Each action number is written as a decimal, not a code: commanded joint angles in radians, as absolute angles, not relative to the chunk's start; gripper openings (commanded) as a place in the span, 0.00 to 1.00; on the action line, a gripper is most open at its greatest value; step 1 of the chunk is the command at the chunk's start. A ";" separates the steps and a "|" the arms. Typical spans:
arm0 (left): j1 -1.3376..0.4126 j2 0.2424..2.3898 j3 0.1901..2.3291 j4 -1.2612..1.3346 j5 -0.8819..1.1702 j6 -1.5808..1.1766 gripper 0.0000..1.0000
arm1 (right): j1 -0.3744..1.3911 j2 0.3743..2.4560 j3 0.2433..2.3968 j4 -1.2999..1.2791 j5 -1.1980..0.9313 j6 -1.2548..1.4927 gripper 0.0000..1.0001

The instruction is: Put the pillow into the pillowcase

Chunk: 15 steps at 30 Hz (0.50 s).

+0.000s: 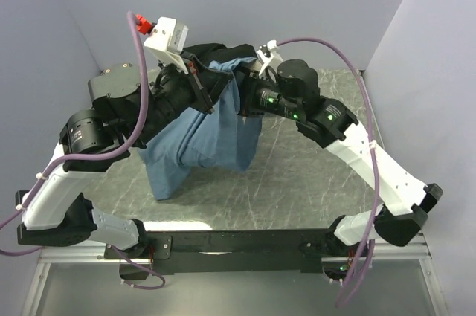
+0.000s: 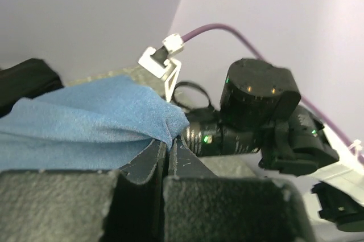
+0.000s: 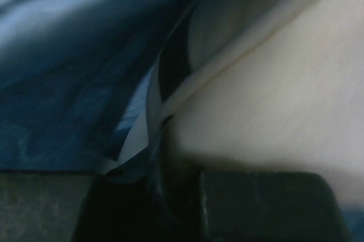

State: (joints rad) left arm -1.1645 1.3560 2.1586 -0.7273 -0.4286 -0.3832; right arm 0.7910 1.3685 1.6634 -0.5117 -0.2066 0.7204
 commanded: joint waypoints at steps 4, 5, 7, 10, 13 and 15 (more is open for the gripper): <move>-1.163 1.218 2.040 -0.488 -0.596 -0.354 0.01 | 0.727 1.292 1.674 -0.497 -0.127 0.618 0.51; -1.160 1.218 2.037 -0.485 -0.670 -0.354 0.01 | 0.727 1.278 1.658 -0.497 -0.124 0.617 0.55; -1.157 1.218 2.033 -0.485 -0.715 -0.347 0.01 | 0.713 1.221 1.599 -0.492 -0.111 0.617 0.64; -1.151 1.215 2.022 -0.477 -0.721 -0.338 0.01 | 0.660 1.117 1.485 -0.462 -0.098 0.629 0.68; -1.147 1.213 2.017 -0.483 -0.715 -0.339 0.01 | 0.543 1.016 1.378 -0.430 -0.153 0.650 0.70; -1.144 1.212 2.013 -0.485 -0.716 -0.341 0.01 | 0.459 0.977 1.338 -0.434 -0.156 0.652 0.71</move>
State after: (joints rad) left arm -1.1484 1.2449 2.0003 -0.6434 -0.6926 -0.3569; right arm 0.5915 1.0718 1.4136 -0.4881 -0.1444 0.6498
